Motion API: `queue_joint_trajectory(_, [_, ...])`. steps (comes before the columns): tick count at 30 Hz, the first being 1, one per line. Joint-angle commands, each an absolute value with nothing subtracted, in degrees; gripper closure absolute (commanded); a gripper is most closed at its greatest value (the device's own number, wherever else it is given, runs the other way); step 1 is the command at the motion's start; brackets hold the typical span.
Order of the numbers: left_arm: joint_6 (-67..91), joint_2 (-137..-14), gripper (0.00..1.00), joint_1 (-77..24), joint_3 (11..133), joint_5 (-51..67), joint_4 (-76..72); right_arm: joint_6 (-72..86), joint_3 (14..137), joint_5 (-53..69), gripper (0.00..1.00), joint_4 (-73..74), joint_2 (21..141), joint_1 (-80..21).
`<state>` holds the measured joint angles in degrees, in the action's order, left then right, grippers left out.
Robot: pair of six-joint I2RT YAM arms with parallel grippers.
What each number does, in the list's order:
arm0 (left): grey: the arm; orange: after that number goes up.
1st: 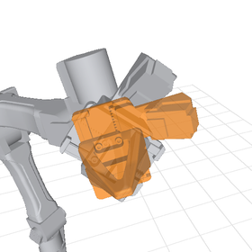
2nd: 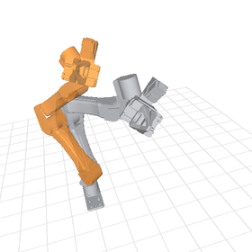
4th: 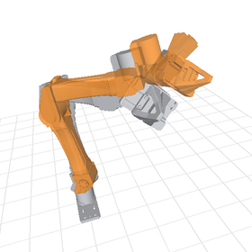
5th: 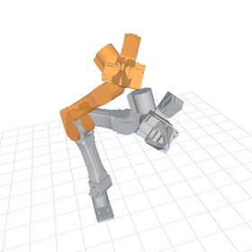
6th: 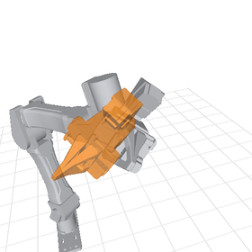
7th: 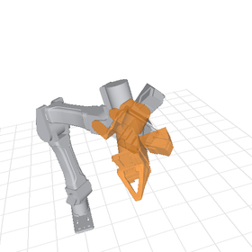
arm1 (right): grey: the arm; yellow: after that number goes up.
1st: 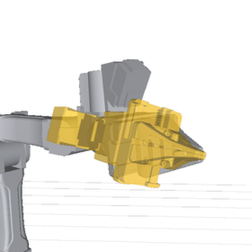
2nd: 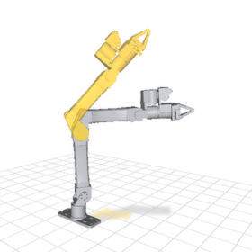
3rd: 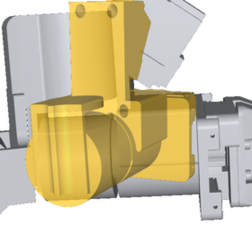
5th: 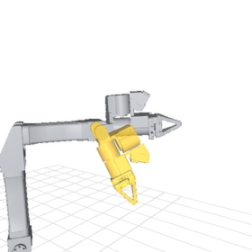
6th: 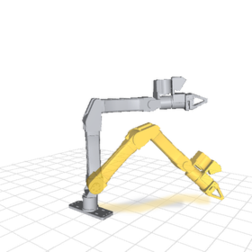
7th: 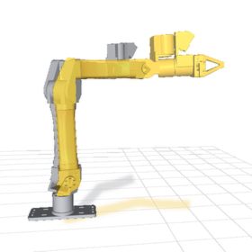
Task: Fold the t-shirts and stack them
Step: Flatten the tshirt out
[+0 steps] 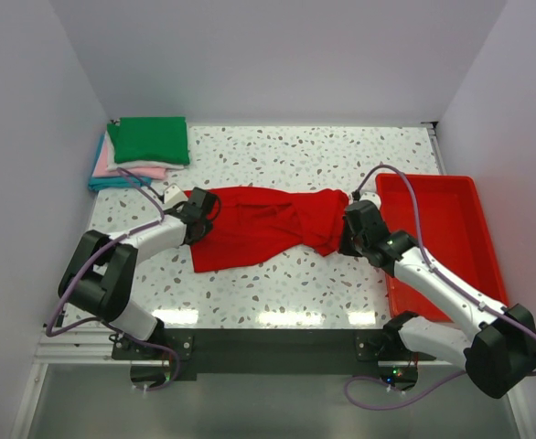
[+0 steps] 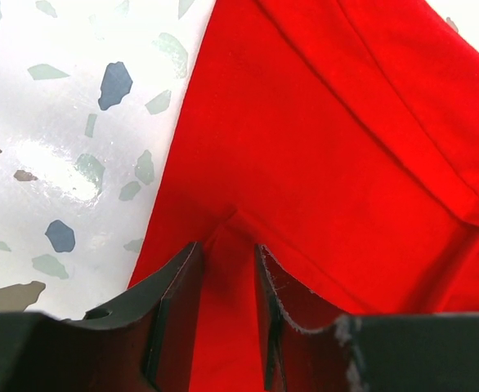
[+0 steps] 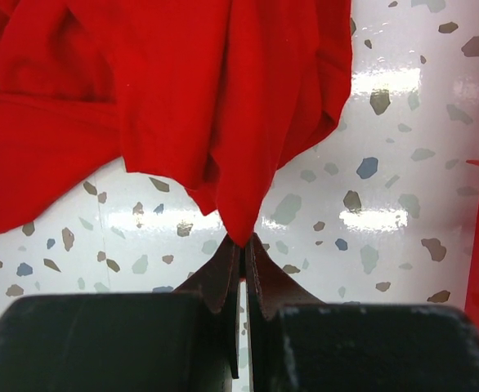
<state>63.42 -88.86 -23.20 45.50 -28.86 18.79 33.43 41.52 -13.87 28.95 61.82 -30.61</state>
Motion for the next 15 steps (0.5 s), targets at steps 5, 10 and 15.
queue_joint_trajectory(5, [61.88,-88.77,0.76,-23.03,45.09,-28.31,16.35,34.28,40.96,-13.27,1.00,26.54,61.17,-30.50])
queue_joint_trajectory(10, [60.82,-87.90,1.00,-22.94,45.44,-27.33,16.00,34.28,41.48,-13.36,1.00,26.63,61.26,-30.50])
queue_joint_trajectory(15, [58.19,-83.08,1.00,-22.76,46.93,-29.00,18.19,34.02,43.24,-13.71,1.00,27.86,61.09,-30.50])
